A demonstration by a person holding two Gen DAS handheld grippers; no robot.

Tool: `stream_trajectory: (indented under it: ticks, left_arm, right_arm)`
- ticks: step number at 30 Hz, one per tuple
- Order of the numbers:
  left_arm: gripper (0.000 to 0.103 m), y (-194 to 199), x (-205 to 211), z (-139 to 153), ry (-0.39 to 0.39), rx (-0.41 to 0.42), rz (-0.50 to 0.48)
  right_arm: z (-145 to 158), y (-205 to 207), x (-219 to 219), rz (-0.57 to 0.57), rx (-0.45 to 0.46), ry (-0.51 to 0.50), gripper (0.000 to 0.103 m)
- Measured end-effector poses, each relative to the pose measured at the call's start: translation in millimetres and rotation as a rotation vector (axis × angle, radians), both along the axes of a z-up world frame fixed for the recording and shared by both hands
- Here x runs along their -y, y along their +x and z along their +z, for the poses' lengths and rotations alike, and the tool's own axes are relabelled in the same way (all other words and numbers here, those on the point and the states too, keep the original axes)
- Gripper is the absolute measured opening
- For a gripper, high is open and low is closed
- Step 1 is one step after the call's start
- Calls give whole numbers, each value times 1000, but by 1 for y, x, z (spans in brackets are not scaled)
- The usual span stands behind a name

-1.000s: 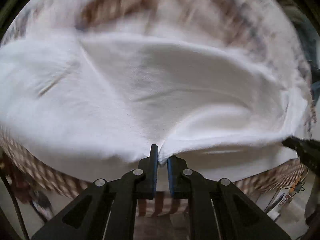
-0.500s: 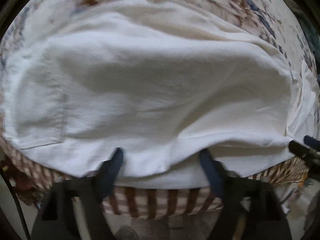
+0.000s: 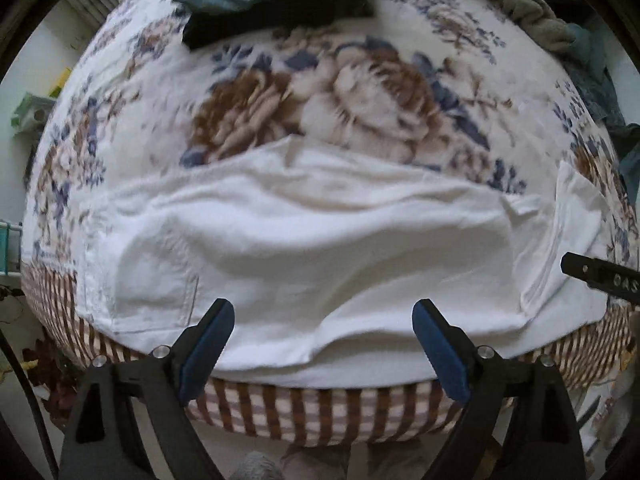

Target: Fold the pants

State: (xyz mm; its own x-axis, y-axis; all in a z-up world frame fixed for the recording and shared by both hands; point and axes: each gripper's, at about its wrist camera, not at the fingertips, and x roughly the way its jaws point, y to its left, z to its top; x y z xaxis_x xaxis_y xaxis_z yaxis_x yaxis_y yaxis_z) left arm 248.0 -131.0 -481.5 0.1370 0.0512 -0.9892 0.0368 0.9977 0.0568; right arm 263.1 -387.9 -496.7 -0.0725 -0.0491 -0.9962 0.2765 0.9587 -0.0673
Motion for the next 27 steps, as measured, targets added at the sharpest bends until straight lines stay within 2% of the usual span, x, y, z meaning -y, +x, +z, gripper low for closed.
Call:
stream_trajectory:
  ticks: [5,10,11,12,13,14,15,19,22,24,27]
  left_arm:
    - [91,16,27,-15,-5,-23,-4]
    - [91,24,52,-38,40,-44,-44]
    - [91,25,55,-41,48,-47,-51]
    - [91,26,58,-43,56,-48,-58]
    - [91,26,61,-44,61,-51,-63]
    - [91,26,63,-45,61,-56,-71]
    - [91,26,64,-45,65,-57,-74]
    - [91,23,72,-45,57,-74,-78]
    - [91,20,80,-49,41,-95,-80]
    - [91,17,86,-53,33,-110,-91]
    - [91,14,93,-58,35,-122,-109]
  right_arm:
    - [-40,32,46,-105,3,-12,90]
    - [-82,50,66,-152,-14,-53,89]
    - [-90,51,69,-157,-20,-60,81]
    - [-95,50,72,-158,-21,-65,59]
    - [-97,47,76,-166,-21,-76,47]
    - [-97,43,80,-181,-8,-61,25]
    - [-95,36,86,-212,13,-32,13]
    - [-74,-16,126,-409,72,10,13]
    - [-82,-56,149,-553,57,153,15]
    - [-93,-78,161,-668,93,289,25]
    - [-106,-88,174,-756,138,386,34]
